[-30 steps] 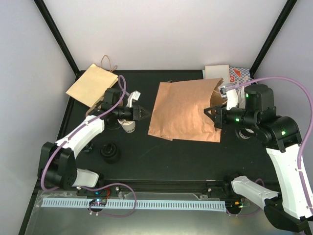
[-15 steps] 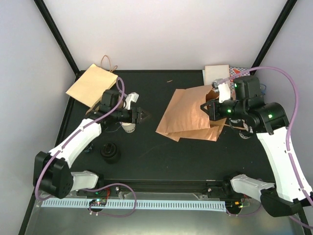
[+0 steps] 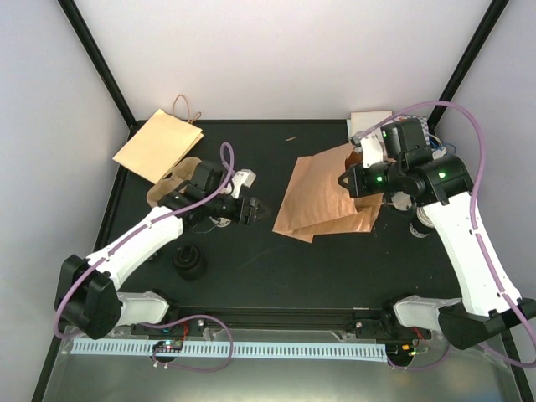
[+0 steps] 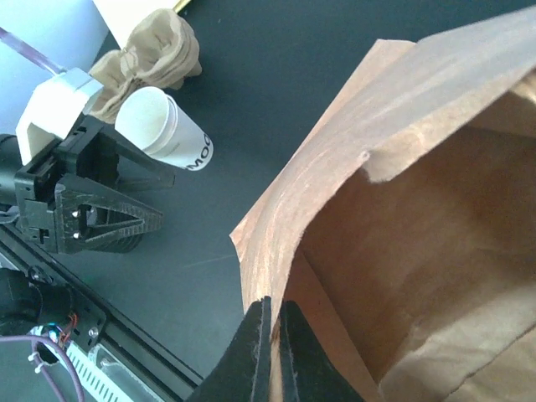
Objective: Pack the takeout coffee
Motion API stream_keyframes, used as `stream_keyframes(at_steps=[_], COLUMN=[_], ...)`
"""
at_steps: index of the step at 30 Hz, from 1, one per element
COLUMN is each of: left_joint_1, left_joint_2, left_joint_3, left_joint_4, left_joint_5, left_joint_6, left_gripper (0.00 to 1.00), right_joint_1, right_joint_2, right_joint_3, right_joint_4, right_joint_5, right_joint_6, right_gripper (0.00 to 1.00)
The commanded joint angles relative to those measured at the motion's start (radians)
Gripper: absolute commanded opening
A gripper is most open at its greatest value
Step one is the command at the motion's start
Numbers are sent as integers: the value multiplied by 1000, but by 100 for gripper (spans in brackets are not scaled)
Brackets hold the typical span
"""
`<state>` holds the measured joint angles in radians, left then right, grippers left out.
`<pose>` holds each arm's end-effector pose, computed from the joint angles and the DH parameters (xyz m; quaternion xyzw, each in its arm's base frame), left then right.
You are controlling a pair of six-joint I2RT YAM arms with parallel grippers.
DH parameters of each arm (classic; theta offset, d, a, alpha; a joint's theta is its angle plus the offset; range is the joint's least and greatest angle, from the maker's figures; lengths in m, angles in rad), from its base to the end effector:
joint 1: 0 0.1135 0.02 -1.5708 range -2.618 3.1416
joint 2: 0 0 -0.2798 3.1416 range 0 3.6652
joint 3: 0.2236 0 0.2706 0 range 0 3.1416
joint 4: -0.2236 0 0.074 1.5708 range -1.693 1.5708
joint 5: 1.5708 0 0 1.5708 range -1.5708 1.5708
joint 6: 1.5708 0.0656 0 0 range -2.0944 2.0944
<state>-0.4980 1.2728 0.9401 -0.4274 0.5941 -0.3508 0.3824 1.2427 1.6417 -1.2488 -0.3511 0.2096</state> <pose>0.2459 -0.1755 0.2631 0.1797 0.8678 -0.4004 0.2329 0.2135 0.1102 0.4343 -0.1409 0.9126 0.2576 0.2845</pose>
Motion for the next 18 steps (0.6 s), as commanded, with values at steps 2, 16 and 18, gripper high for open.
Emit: stream_keyframes(at_steps=[2, 16, 18], left_joint_1=[-41, -111, -121], left_joint_2=[-49, -142, -146], left_joint_3=[32, 111, 124], left_joint_4=[-7, -81, -85], left_joint_5=[-69, -149, -158], left_joint_6=[7, 17, 9], left_gripper=[71, 99, 99], right_joint_1=[38, 83, 88], right_joint_2=[29, 35, 30], right_joint_3=[25, -99, -130], right_joint_4=[-20, 110, 139], right_joint_5=[43, -13, -27], right_joint_6=[-11, 34, 44], right_gripper=[1, 1, 2])
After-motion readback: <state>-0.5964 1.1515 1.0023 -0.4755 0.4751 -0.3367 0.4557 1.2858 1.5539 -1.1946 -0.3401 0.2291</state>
